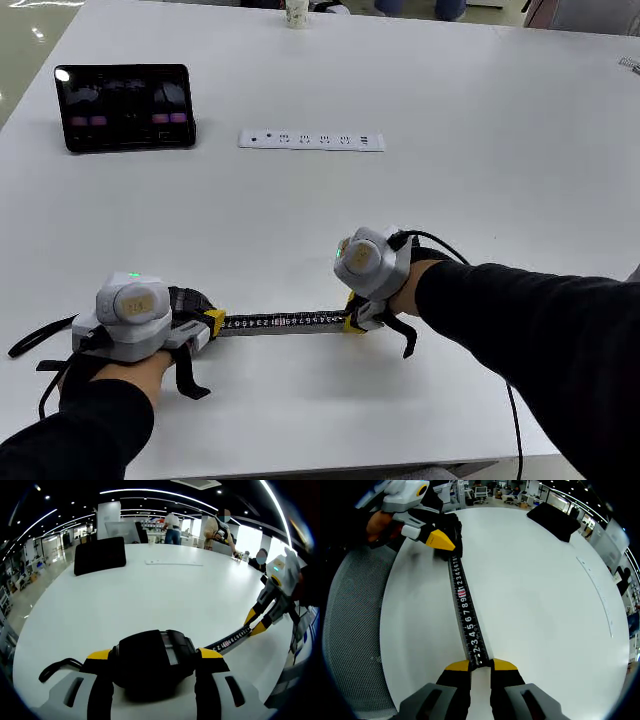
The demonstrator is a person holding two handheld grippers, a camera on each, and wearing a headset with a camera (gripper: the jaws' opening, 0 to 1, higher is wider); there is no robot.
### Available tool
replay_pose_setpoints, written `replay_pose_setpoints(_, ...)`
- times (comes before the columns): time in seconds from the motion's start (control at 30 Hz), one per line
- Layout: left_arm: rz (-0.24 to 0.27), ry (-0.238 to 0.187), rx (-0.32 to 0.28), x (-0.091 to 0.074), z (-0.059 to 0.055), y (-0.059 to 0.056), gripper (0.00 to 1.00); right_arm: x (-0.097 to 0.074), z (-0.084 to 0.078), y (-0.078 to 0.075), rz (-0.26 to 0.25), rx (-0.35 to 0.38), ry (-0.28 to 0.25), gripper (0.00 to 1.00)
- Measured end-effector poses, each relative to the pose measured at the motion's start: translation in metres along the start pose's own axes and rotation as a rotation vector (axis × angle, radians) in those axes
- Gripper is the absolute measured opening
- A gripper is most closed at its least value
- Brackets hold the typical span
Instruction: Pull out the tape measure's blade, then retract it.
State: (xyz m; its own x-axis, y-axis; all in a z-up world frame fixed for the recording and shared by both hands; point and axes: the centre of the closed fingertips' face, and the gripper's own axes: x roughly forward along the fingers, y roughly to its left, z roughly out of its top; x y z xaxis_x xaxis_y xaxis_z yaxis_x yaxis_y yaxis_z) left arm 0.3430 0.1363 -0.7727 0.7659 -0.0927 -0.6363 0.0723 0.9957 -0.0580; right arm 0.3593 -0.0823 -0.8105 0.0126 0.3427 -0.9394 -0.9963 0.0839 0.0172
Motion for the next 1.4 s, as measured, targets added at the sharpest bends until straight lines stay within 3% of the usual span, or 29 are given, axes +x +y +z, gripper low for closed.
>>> replay_pose_setpoints(1.1,-0.003,-0.001,-0.004,0.002,0.000,0.002,0.61,0.004,0.010,0.001,-0.001,0.011,0.004,0.11)
replay_pose_setpoints(1.4,-0.003,-0.001,-0.004,0.004,0.000,0.003,0.61,0.005,0.013,0.002,0.015,-0.051,-0.010,0.10)
